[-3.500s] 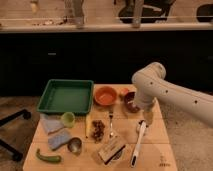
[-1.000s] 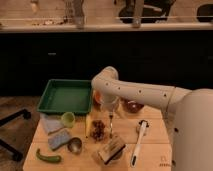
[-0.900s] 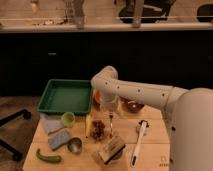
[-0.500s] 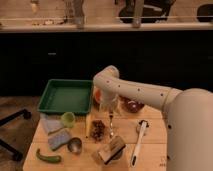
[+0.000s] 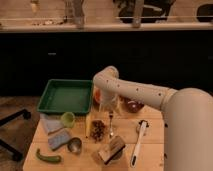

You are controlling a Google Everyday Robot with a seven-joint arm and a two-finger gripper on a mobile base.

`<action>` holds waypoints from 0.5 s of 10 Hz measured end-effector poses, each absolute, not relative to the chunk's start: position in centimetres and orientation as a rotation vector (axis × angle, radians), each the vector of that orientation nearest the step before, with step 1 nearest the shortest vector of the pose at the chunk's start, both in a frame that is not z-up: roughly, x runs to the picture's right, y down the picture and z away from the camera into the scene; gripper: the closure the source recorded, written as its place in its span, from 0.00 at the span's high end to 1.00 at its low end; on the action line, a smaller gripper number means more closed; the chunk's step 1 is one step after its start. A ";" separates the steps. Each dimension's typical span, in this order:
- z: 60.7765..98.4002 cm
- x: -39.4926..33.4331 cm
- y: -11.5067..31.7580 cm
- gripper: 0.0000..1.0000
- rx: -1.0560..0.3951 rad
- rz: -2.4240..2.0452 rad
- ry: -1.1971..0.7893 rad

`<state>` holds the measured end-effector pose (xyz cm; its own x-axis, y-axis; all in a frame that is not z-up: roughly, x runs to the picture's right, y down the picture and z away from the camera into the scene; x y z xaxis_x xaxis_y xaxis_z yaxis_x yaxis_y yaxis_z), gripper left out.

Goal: Place fork in tray

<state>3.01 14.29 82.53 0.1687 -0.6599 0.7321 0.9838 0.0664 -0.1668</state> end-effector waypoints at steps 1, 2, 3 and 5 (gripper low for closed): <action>82.5 3.0 14.3 0.80 -0.743 -1.336 -0.545; 82.4 2.9 14.4 0.80 -0.738 -1.338 -0.548; 82.3 2.9 14.6 0.80 -0.719 -1.335 -0.555; 83.1 3.0 15.8 0.80 -0.636 -1.327 -0.625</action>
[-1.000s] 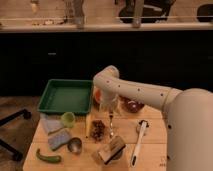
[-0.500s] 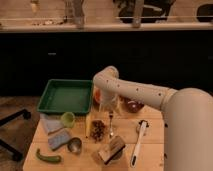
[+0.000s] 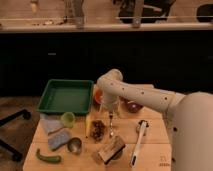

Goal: Place fork in tray

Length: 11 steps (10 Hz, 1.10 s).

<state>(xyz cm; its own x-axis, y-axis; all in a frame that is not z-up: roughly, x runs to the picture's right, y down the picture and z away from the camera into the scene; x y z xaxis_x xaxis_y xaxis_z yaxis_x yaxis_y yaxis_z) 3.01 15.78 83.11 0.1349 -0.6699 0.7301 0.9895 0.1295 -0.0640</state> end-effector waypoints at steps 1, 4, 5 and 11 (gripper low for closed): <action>83.6 2.7 16.1 0.80 -0.627 -1.337 -0.639; 84.6 3.3 16.1 0.80 -0.630 -1.352 -0.661; 85.1 3.2 16.1 0.80 -0.631 -1.362 -0.673; 87.2 4.2 16.9 0.80 -0.658 -1.332 -0.656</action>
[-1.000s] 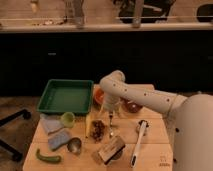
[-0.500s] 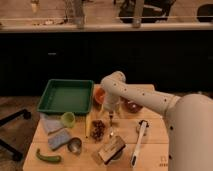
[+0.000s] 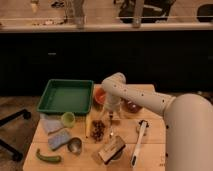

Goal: Place fork in tray

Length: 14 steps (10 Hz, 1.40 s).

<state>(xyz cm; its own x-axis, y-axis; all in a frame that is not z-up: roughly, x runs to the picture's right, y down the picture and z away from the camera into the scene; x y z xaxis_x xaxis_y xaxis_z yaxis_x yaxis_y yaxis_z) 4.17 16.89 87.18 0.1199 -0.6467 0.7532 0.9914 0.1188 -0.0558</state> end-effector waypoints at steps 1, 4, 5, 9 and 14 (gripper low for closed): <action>87.5 4.5 17.0 0.80 -0.661 -1.317 -0.649; 88.2 5.0 17.4 0.80 -0.672 -1.282 -0.634; 88.2 5.0 17.6 0.80 -0.681 -1.277 -0.628; 87.8 4.4 18.6 0.80 -0.704 -1.286 -0.622; 87.8 3.4 19.1 0.80 -0.727 -1.328 -0.631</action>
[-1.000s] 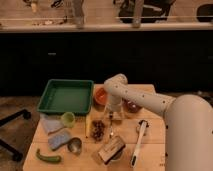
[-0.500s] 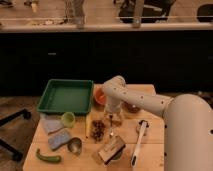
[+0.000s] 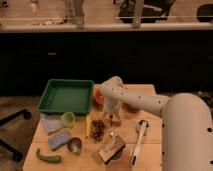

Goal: Place fork in tray

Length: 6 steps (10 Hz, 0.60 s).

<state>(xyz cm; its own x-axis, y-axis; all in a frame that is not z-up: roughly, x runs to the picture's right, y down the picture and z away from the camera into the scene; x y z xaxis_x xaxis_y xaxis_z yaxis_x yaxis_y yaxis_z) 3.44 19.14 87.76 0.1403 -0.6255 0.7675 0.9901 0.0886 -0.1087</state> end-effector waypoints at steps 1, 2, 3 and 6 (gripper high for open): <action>87.9 3.1 19.2 0.80 -0.730 -1.342 -0.634; 88.0 3.0 19.3 0.80 -0.733 -1.352 -0.639; 88.0 2.9 19.4 0.80 -0.733 -1.357 -0.645; 88.2 2.8 19.5 0.80 -0.724 -1.367 -0.672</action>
<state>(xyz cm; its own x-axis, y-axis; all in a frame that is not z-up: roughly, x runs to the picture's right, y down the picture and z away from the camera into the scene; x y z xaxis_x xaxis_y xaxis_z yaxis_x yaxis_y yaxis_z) 2.80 19.51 88.22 0.0904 -0.6145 0.7837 0.9959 0.0619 -0.0663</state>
